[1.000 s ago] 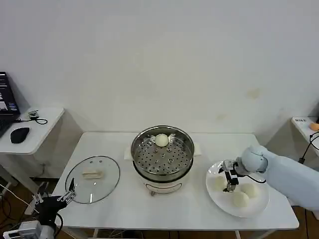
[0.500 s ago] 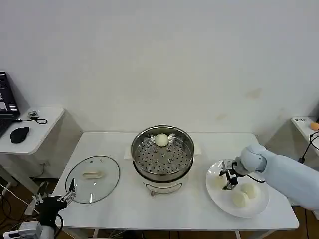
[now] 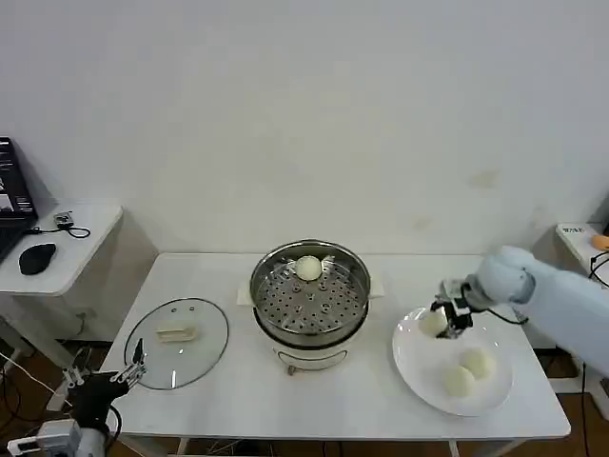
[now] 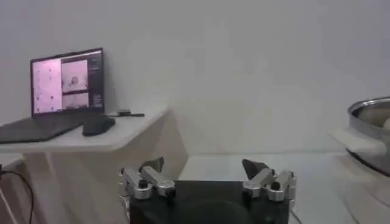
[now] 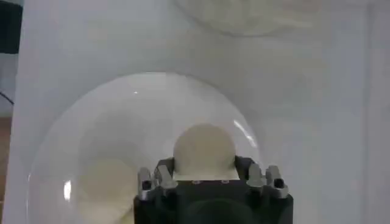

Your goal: Take steamed baozi put them in steamer then cover it.

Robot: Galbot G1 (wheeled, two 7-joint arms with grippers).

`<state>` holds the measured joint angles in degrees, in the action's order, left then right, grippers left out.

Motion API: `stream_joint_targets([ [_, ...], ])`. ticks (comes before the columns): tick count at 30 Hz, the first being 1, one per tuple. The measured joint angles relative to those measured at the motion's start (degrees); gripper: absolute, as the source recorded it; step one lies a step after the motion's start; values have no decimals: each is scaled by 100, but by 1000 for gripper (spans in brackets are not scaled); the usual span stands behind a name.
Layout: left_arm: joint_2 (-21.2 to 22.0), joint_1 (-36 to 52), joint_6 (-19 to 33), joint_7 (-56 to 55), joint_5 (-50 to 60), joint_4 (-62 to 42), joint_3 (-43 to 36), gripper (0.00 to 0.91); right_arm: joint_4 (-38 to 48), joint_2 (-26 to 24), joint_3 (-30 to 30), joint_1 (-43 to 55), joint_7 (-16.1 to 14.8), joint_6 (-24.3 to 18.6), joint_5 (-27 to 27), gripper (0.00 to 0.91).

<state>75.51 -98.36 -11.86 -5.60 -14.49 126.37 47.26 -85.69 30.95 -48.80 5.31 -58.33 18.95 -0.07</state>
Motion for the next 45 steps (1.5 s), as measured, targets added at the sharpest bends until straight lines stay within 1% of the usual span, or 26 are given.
stream_joint_targets([
  [4, -8, 49, -17, 1, 35, 16, -35, 907, -130, 18, -128, 518, -15, 66, -189, 685],
  [8, -41, 106, -49, 1, 54, 17, -47, 907, -188, 184, -361, 1115, -11, 168, -419, 685],
  [14, -133, 151, -62, 2, 66, -9, -25, 907, -197, 716, -805, 1899, 99, 412, -873, 695],
  [19, -165, 199, -62, 8, 73, -72, 28, 907, -78, 1343, -1110, 2225, 308, 765, -1381, 695],
  [24, -181, 225, -59, 13, 72, -124, 92, 907, 154, 2053, -1334, 2334, 513, 1108, -1839, 695],
  [31, -143, 190, -26, 22, 68, -128, 167, 907, 637, 2987, -1481, 2263, 698, 1409, -2281, 695],
  [37, -103, 166, -23, 23, 64, -55, 222, 907, 1080, 3618, -1591, 2085, 773, 1544, -2409, 695],
  [45, -46, 114, -20, 26, 63, 23, 228, 907, 1551, 4146, -1636, 1845, 829, 1601, -2383, 695],
])
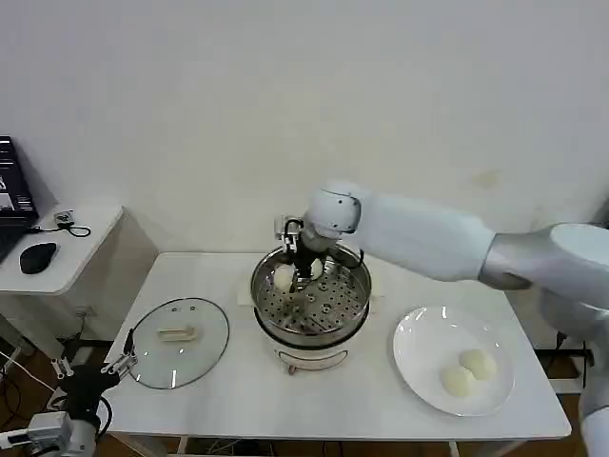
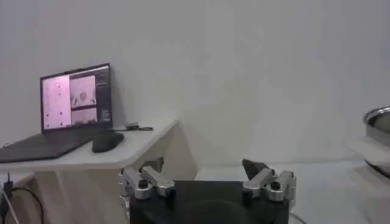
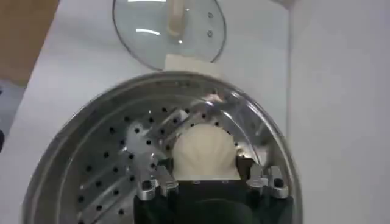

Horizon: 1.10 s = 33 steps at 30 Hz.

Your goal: Take steamed baozi put them in steamer then cover it.

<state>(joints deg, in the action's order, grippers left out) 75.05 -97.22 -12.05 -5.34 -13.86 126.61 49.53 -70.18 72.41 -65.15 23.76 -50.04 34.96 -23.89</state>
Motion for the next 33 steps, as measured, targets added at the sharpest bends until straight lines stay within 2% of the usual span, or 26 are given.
stream_joint_targets([
  [16, 17, 16, 15, 6, 3, -5, -10, 907, 585, 479, -30, -278, 24, -12, 226, 695],
  [17, 18, 18, 15, 7, 4, -4, -11, 907, 615, 495, -30, -292, 26, -20, 242, 756],
  [18, 19, 20, 15, 7, 5, -3, -12, 907, 643, 509, -30, -306, 32, -25, 256, 877],
  [19, 19, 19, 15, 7, 5, -2, -13, 907, 669, 520, -30, -321, 38, -33, 266, 907],
  [26, 18, 18, 19, 3, 5, -16, -42, 907, 721, 517, -17, -358, 65, -72, 331, 907],
  [33, -29, 67, 19, 3, 15, -54, -110, 907, 473, 353, 11, -143, 92, -26, 181, 907],
])
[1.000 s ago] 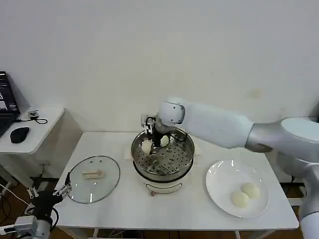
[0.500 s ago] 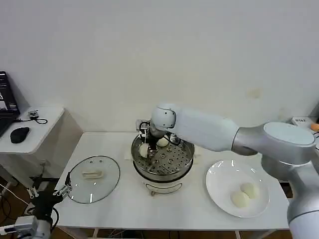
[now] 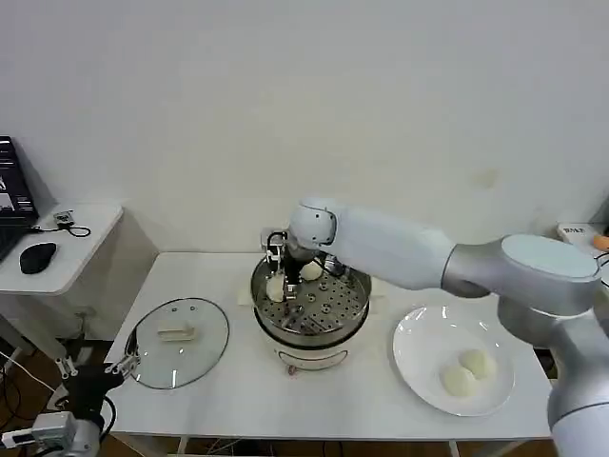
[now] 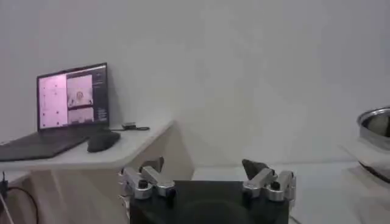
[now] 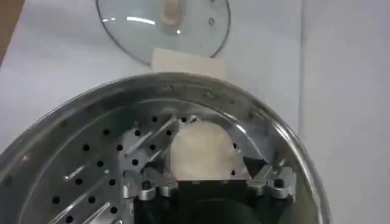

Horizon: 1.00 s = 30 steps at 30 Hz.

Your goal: Take steamed baozi put them in steamer then cover it.

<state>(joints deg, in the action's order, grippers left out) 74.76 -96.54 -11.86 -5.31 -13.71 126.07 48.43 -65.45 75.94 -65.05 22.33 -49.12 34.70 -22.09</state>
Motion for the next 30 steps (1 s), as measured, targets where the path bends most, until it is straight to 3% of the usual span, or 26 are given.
stream_joint_targets([
  [6, -78, -6, -5, 6, -47, -3, -42, 907, -612, -510, -129, 431, -69, -7, -179, 907],
  [11, -136, 2, -6, 12, -49, -14, -109, 907, -1298, -1278, -281, 766, -218, -116, -134, 907],
  [19, -204, 59, 10, 24, -33, -122, -250, 907, -2341, -2809, -305, 950, -553, -447, 246, 907],
  [30, -266, 57, 66, 30, -8, -198, -380, 907, -3270, -4899, 407, 151, -1011, -1089, 1109, 907],
])
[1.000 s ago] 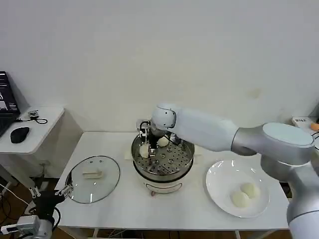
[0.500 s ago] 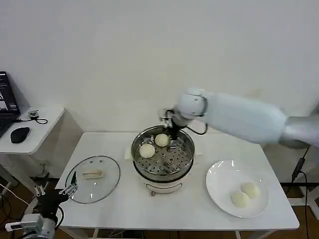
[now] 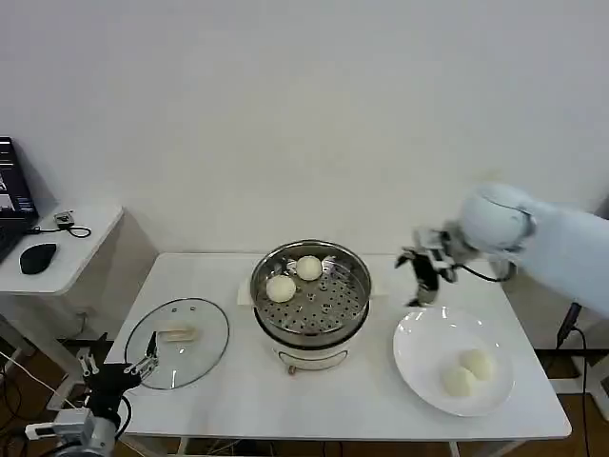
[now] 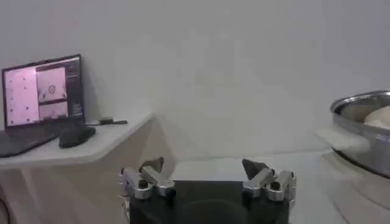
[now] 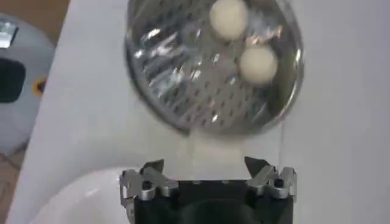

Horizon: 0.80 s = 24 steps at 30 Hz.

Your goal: Take steamed baozi put them in steamer then cover it.

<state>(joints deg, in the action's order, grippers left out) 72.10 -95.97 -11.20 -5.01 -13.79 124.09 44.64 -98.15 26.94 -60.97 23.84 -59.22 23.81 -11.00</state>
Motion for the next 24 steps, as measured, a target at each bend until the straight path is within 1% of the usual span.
stream_joint_targets([
  [5, -2, -30, 0, 2, 25, 11, -14, 907, -171, -678, 786, -1141, -138, -293, 569, 907],
  [11, 17, -83, 3, 4, 32, -27, 21, 907, -211, -1095, 1549, -2339, -308, -625, 1175, 907],
  [18, 47, -104, 11, 8, 42, -64, 66, 907, -90, -1249, 2029, -3236, -438, -944, 1659, 907],
  [24, 64, -109, 11, 15, 58, -74, 103, 907, 90, -1088, 2255, -3745, -435, -1033, 1958, 907],
])
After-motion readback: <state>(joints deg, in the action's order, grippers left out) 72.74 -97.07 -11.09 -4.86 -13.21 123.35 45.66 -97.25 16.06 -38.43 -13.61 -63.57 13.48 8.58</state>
